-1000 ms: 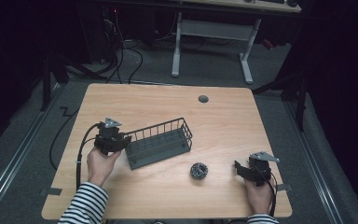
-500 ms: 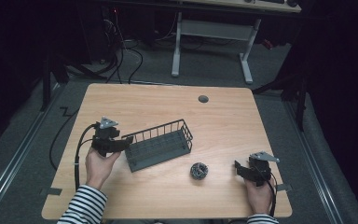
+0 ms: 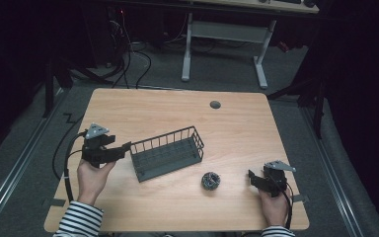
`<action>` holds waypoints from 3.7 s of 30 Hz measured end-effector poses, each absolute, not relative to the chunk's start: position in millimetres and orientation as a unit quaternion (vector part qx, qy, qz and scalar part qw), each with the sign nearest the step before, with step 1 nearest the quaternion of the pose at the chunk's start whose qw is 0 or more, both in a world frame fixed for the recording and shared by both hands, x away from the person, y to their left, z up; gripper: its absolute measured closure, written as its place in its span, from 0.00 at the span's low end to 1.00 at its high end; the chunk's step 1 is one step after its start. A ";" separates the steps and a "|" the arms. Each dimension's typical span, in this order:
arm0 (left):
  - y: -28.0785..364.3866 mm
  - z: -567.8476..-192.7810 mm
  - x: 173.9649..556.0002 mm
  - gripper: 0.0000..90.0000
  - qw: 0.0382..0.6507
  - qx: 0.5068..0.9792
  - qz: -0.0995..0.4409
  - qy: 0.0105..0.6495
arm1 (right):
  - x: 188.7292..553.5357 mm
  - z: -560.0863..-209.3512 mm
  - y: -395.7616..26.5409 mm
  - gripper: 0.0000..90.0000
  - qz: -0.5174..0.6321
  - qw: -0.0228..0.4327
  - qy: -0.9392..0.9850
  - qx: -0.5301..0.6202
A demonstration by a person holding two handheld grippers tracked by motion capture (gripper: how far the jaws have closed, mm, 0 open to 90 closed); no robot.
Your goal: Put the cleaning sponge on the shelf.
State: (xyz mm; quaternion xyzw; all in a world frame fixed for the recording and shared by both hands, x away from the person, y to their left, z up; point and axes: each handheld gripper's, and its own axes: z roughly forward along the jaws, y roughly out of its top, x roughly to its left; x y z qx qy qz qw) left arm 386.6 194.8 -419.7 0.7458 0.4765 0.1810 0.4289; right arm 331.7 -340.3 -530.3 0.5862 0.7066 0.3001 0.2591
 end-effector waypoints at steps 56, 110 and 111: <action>235.9 -519.2 354.2 0.34 0.366 0.733 0.178 0.545 | 331.5 -530.2 -339.9 0.38 0.298 0.260 0.706 0.587; 222.0 -537.3 358.4 0.32 0.335 0.740 0.232 0.536 | 318.1 -512.8 -328.4 0.36 0.350 0.215 0.726 0.551; 222.0 -537.3 358.4 0.32 0.335 0.740 0.232 0.536 | 316.6 -511.3 -327.0 0.36 0.355 0.217 0.729 0.543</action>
